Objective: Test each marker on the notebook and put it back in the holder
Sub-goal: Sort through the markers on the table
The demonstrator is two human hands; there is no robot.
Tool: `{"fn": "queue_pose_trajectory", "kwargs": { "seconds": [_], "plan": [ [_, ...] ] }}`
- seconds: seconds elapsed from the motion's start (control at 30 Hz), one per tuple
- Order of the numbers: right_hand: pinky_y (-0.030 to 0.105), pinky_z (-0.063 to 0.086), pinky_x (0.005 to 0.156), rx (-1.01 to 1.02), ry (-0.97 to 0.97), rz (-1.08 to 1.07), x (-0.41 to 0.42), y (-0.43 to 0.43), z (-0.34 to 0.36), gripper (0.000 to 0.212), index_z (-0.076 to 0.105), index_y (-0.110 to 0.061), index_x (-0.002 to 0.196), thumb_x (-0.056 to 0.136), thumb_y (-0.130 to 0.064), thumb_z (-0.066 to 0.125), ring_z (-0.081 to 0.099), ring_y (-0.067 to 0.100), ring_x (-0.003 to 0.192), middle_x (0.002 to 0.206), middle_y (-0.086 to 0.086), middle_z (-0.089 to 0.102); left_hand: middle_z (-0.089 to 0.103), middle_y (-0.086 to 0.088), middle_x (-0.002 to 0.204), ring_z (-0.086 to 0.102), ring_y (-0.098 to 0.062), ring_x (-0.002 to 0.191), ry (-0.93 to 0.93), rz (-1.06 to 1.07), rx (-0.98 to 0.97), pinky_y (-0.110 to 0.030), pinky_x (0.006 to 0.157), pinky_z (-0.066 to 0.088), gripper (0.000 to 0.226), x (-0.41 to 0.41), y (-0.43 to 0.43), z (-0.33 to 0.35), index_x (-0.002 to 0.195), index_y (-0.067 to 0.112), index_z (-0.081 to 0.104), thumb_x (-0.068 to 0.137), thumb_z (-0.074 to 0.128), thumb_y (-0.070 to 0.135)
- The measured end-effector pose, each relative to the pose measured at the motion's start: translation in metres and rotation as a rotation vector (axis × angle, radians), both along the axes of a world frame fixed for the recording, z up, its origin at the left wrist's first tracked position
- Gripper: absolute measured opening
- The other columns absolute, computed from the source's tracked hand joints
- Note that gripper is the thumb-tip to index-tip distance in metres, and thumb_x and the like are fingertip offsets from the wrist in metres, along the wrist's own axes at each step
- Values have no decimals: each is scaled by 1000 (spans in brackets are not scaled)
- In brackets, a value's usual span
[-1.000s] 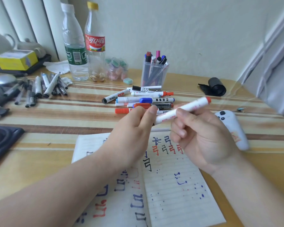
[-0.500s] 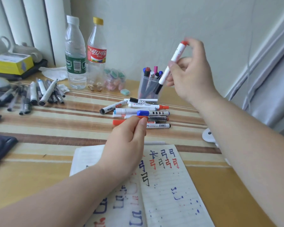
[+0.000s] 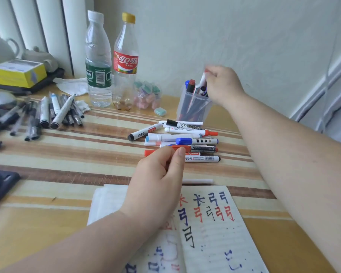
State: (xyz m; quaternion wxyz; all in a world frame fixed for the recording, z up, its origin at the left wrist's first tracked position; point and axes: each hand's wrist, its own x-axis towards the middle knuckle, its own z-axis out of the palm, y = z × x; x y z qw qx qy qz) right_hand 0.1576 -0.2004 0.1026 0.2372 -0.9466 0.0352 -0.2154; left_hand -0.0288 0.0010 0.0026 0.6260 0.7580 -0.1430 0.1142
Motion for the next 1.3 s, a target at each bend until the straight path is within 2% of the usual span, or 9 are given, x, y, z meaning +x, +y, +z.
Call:
{"fn": "queue_pose_trajectory", "kwargs": {
  "seconds": [0.13,0.2,0.27,0.37,0.47,0.57,0.87,1.13,1.3],
  "plan": [
    [30,38,67,-65,151,-30,-7,-1,-12,37,55,-15,74,104,-27,37,50,27,88,73,2,51,47,-11,60,50,-25,60,47,30,-20,-38,62,45,50,2,0,1,67,8,44,100,46,46],
    [38,41,98,-67,98,0,-14,-5,-18,40,68,-21,108,101,-38,32,50,33,119,100,2,64,43,-3,55,48,-24,60,86,32,-46,-48,69,54,50,4,1,0,67,8,43,102,47,44],
    [44,35,111,-71,-140,18,-31,-4,-22,48,56,-20,140,98,-32,37,44,32,131,128,5,62,42,6,54,42,-14,57,113,46,-81,-46,68,56,51,5,2,0,67,7,45,104,48,41],
    [36,49,84,-52,-359,175,-74,10,-28,23,70,-12,108,92,-15,54,59,18,93,98,3,68,42,9,50,39,-5,50,111,94,-124,-18,51,39,52,4,4,2,67,3,47,105,46,38],
    [31,50,67,-153,5,432,-122,29,-43,14,72,-26,84,87,-16,64,61,9,69,75,-12,67,44,9,48,40,-3,47,117,133,-169,-13,48,34,55,3,5,4,64,5,46,108,42,37],
    [36,55,78,-389,304,433,-147,33,-58,8,68,-34,90,87,-29,61,62,12,86,90,-14,67,47,0,50,43,-7,47,149,181,-260,-12,51,36,61,5,6,4,60,5,45,110,35,39],
    [34,45,86,-597,346,202,-156,23,-64,21,64,-31,110,92,-25,57,49,20,115,115,-6,55,44,-2,54,39,-11,51,83,100,-233,-16,50,35,62,0,4,4,66,-3,45,108,39,42],
    [35,47,75,-644,441,159,-153,23,-52,9,51,-29,79,81,-28,60,52,20,97,99,-6,54,44,-2,58,38,-12,55,20,-50,-68,-27,56,34,51,-4,2,1,67,3,47,102,53,39],
    [37,55,81,-562,521,156,-151,10,-52,16,54,-36,89,86,-30,69,59,19,92,102,-11,62,46,-2,58,39,-11,56,39,-39,-42,-25,56,35,48,-2,2,0,67,2,48,100,58,35]
  ]
}}
